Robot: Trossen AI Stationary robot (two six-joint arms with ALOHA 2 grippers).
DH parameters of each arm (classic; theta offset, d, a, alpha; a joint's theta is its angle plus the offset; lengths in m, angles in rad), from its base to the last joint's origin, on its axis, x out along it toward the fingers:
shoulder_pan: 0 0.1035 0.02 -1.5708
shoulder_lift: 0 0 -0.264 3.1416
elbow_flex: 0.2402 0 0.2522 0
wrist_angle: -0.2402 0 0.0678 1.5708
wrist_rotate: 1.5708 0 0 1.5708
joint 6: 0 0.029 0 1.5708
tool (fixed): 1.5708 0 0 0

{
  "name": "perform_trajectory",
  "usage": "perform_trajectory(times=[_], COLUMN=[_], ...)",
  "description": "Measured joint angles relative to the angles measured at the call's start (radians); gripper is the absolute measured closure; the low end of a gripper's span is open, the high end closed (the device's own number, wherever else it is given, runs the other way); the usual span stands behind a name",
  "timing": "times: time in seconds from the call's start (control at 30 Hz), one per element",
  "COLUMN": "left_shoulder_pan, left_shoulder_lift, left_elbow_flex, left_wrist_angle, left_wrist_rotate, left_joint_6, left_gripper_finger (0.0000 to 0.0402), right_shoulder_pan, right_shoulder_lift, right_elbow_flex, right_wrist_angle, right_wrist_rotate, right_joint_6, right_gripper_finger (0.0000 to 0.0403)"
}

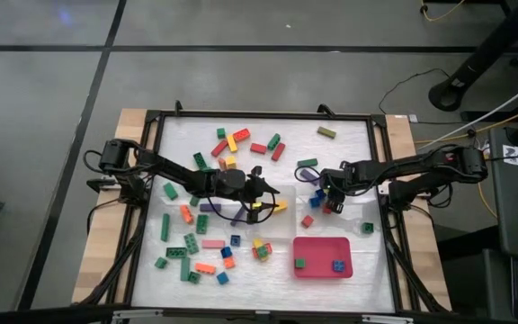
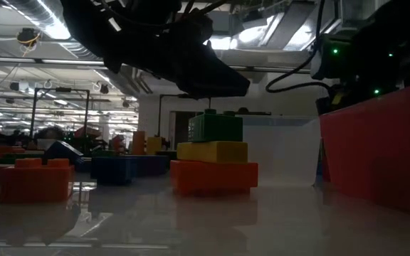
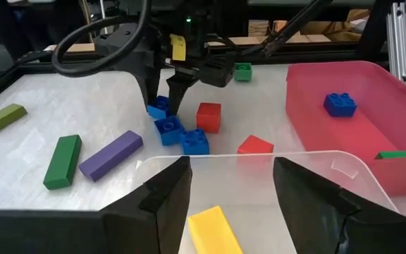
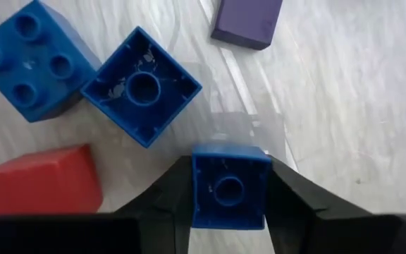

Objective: Sort blocks by size
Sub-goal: Put the blue square game piece into the red bin

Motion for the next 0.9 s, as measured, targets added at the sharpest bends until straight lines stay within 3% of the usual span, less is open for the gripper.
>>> perform_trajectory(times=[0.27,0.47,0.7,0.9], left_shoulder_pan=[0.000,0.001,0.000,0.000], left_shoulder_lift=[-0.003,-0.093,-0.251,-0.369], left_elbow_flex=[0.001,0.001,0.001,0.001], left_wrist_angle=[0.032,-0.024,-0.205,-0.505], left_wrist_rotate=[0.000,-0.059,-0.072,-0.071], left_joint_6=[0.004,0.044,0.035,-0.060], left_gripper_finger=[0.0214,0.0214,0.0214,0.0214], right_shoulder_pan=[0.000,0.002,0.017,0.144], right_shoulder_lift=[0.002,0.002,0.001,0.001], right_elbow_flex=[0.098,0.237,0.352,0.359], right_wrist_angle=[-0.061,-0.151,-0.176,-0.118], right_wrist_rotate=[-0.038,-0.098,-0.278,-0.452], right_joint_6=[-0.050,-0.112,-0.121,-0.184], right_gripper_finger=[0.0258,0.0257,0.0260,0.0255])
